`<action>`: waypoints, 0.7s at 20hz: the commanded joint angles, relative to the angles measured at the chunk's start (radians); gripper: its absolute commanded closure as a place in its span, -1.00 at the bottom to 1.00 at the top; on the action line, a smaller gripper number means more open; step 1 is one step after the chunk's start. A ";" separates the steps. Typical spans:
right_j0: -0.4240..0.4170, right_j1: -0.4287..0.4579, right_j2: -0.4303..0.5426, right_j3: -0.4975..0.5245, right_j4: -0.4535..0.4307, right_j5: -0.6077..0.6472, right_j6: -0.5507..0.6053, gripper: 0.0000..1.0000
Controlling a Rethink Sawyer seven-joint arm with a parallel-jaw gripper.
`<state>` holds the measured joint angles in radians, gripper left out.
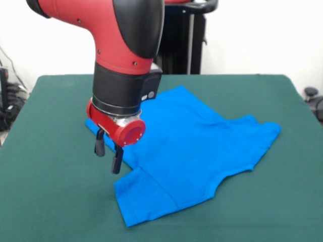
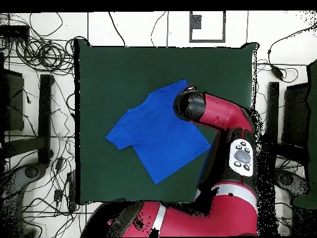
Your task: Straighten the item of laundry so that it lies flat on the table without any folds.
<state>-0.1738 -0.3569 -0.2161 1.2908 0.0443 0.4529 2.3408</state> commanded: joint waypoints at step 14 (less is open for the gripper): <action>0.034 0.032 0.132 0.018 -0.017 0.023 0.005 -1.00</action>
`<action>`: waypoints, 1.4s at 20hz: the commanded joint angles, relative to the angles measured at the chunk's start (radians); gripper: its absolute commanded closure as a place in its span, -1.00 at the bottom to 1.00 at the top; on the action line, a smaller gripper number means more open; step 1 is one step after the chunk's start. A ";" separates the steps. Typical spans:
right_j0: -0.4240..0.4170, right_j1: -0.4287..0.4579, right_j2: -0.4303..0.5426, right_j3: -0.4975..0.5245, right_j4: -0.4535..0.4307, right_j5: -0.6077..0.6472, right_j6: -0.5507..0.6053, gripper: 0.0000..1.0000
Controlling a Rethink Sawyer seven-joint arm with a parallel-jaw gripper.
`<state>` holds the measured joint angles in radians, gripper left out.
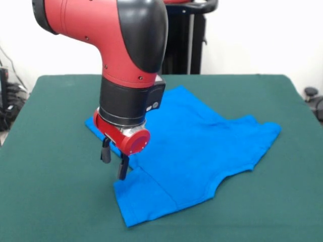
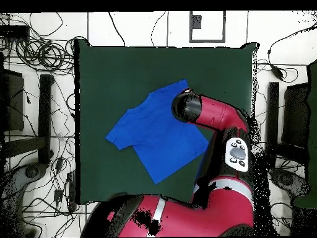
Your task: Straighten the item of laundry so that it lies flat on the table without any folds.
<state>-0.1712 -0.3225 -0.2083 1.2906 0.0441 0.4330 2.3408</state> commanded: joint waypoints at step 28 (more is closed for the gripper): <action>0.045 0.075 0.105 -0.053 -0.032 0.010 0.011 -1.00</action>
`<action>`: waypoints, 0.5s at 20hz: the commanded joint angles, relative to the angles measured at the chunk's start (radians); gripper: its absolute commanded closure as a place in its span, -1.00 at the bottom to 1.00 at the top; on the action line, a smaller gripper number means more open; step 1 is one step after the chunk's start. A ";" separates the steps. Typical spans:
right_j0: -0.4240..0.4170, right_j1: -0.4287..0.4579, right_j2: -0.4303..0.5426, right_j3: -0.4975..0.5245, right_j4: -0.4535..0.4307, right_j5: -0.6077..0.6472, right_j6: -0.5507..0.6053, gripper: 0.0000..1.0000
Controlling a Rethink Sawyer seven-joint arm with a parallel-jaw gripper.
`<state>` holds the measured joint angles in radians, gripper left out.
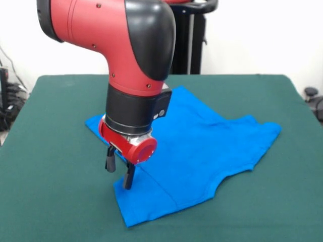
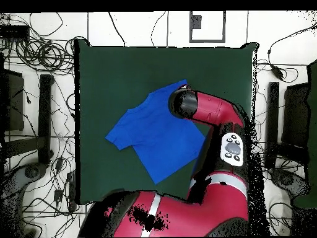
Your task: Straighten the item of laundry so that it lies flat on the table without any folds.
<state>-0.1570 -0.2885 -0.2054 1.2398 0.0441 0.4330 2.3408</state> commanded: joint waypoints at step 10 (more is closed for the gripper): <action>0.034 0.062 0.095 -0.002 -0.046 -0.024 0.006 -1.00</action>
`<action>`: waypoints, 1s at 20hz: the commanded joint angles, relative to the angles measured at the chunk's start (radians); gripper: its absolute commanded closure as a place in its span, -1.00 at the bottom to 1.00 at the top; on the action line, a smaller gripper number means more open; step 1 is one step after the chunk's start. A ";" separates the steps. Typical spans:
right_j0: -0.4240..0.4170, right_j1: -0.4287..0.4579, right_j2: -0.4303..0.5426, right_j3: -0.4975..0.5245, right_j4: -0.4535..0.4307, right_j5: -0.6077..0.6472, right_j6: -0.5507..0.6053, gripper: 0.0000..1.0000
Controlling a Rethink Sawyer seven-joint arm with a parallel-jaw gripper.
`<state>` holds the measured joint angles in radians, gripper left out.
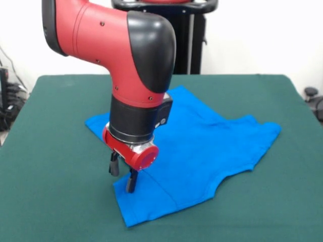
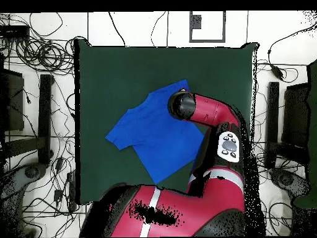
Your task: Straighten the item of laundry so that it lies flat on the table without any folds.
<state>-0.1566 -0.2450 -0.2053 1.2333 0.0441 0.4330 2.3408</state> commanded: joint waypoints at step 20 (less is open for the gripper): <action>-0.002 -0.032 0.118 0.054 -0.064 -0.015 -0.048 -1.00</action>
<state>-0.1639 -0.2356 -0.1999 1.2333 0.0437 0.4324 2.3408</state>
